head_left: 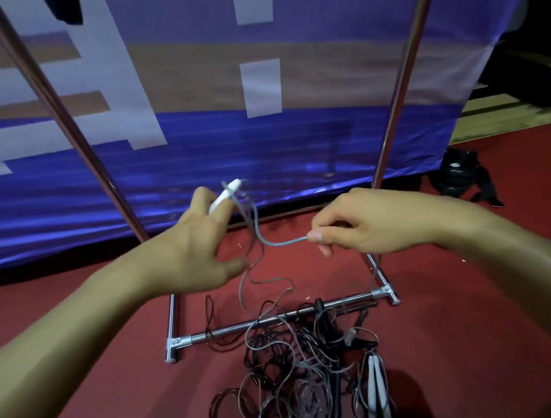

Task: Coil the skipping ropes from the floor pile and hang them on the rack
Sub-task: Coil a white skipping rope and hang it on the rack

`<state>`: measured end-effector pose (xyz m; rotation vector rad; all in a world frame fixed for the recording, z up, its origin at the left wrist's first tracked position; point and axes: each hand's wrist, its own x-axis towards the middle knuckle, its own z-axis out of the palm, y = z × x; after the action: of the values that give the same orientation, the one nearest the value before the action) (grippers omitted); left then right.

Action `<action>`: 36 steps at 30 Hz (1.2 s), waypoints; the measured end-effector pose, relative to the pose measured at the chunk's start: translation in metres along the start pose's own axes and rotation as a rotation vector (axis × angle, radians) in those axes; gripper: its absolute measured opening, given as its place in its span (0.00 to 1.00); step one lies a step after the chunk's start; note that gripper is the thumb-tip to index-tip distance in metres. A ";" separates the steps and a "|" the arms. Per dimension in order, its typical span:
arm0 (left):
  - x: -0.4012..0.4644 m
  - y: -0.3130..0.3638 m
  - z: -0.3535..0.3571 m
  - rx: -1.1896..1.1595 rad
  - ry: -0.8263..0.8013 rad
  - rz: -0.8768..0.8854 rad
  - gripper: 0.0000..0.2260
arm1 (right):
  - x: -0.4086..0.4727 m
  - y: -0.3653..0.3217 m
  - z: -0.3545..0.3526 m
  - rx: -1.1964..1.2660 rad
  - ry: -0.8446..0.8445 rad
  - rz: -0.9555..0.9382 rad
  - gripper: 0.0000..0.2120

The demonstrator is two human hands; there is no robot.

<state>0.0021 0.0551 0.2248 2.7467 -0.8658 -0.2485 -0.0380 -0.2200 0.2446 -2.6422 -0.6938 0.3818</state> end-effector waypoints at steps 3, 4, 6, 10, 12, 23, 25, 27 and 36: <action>0.002 0.032 -0.001 -0.096 0.097 0.052 0.28 | 0.007 -0.012 0.003 -0.003 -0.001 -0.047 0.18; 0.003 0.038 -0.003 -0.099 0.061 0.027 0.25 | 0.009 -0.016 0.003 0.001 0.015 -0.054 0.18; 0.002 0.039 -0.009 0.011 -0.043 -0.027 0.27 | 0.009 -0.017 0.002 0.002 0.032 -0.050 0.18; 0.003 0.005 -0.015 0.080 0.060 -0.208 0.26 | -0.004 0.005 -0.008 -0.039 -0.072 0.020 0.16; 0.005 -0.012 -0.014 0.034 0.188 -0.225 0.21 | -0.008 0.015 -0.011 -0.036 -0.094 0.047 0.14; 0.009 0.048 0.010 -0.187 0.116 0.310 0.07 | 0.001 -0.006 -0.002 0.170 0.088 -0.009 0.17; 0.017 0.034 0.005 -0.093 0.203 0.305 0.13 | -0.001 0.003 -0.004 0.173 -0.003 0.058 0.19; 0.021 0.009 -0.001 0.023 0.242 0.213 0.16 | -0.006 0.017 -0.008 0.209 -0.121 0.132 0.20; 0.013 0.048 0.021 -0.024 0.086 0.313 0.23 | 0.000 0.001 0.003 0.251 0.028 -0.031 0.17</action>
<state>-0.0182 0.0058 0.2175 2.5309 -1.2388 -0.0788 -0.0386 -0.2197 0.2414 -2.3934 -0.6322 0.3946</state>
